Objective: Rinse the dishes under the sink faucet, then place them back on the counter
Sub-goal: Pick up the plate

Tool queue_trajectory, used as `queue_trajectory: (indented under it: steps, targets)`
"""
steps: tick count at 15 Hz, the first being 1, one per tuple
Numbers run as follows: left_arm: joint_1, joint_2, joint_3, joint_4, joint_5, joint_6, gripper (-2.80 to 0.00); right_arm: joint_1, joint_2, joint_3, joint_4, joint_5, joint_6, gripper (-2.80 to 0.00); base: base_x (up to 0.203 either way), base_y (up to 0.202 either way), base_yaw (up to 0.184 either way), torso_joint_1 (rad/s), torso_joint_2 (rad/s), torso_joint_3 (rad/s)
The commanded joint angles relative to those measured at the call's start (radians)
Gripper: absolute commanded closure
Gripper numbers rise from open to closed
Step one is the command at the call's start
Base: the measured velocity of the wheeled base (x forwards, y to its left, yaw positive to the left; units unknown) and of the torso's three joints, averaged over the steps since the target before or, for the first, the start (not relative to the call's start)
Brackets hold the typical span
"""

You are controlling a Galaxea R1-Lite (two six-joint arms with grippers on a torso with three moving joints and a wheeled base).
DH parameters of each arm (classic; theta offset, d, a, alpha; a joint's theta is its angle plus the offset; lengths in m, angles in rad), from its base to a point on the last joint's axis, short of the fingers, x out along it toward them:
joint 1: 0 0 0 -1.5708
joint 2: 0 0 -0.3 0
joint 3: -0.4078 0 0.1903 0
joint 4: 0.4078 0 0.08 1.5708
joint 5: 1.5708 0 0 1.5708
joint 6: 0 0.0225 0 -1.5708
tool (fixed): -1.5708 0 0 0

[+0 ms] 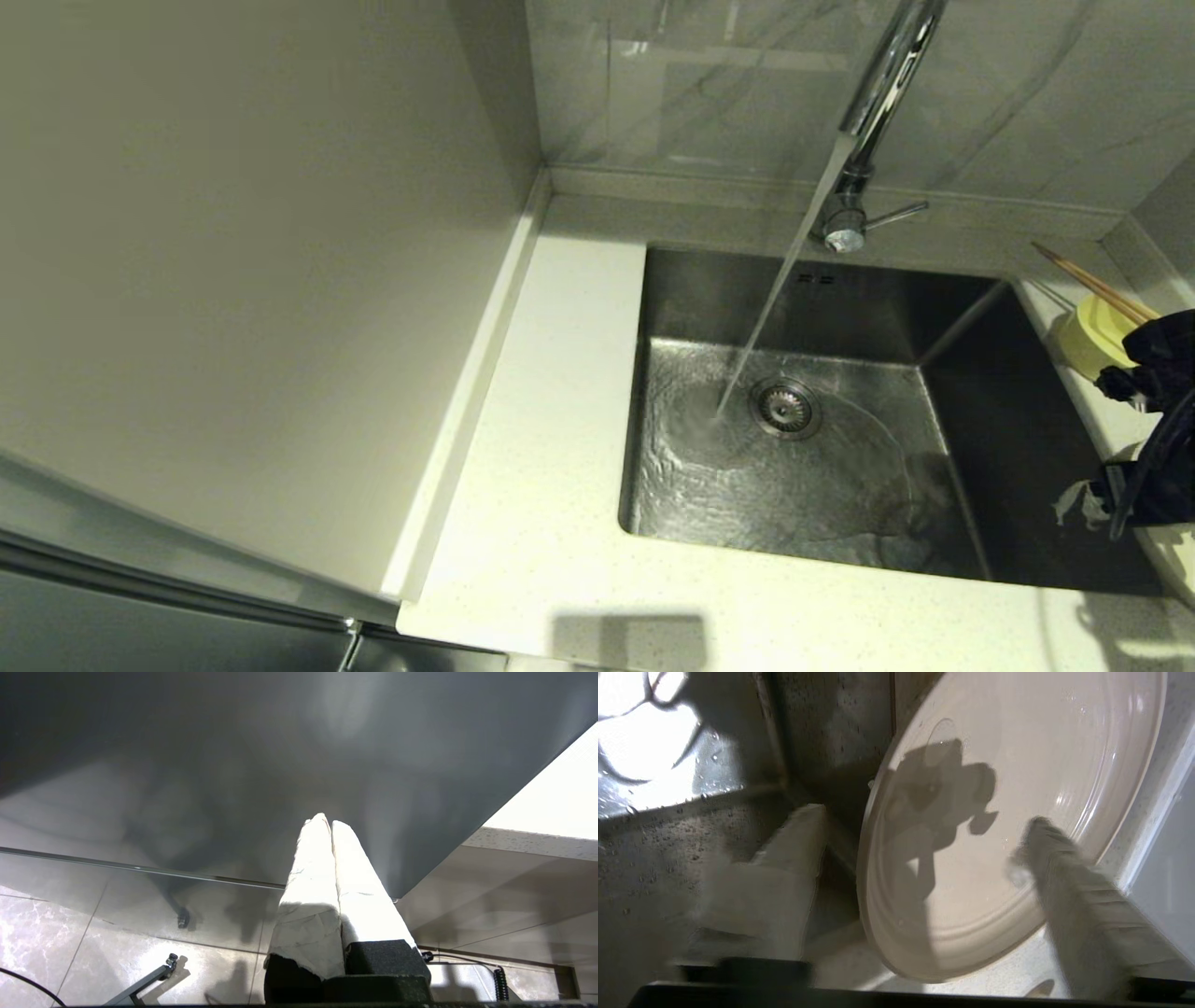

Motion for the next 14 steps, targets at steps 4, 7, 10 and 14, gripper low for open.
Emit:
queue_trajectory:
  steps: [4, 7, 10, 14]
  targets:
    - [0.000, -0.002, 0.000, -0.001, 0.001, -0.001, 0.00, -0.003, 0.001, 0.018, -0.004, -0.003, -0.022, 0.00, 0.000, 0.000, 0.000, 0.000, 0.00, 0.000]
    - [0.000, -0.002, 0.000, -0.001, 0.001, -0.001, 0.00, -0.005, -0.004, 0.029, -0.004, -0.003, -0.022, 0.00, 0.000, 0.000, 0.000, 0.000, 0.00, 0.000]
    - [0.000, -0.002, 0.000, -0.001, 0.001, -0.001, 0.00, -0.003, -0.021, 0.020, -0.005, -0.003, -0.024, 0.00, 0.000, 0.000, 0.000, 0.000, 0.00, 0.000]
    - [0.000, -0.002, 0.000, -0.001, 0.001, -0.001, 0.00, -0.002, -0.085, 0.033, -0.002, -0.003, -0.058, 0.00, 0.000, 0.000, 0.000, 0.000, 0.00, 0.000]
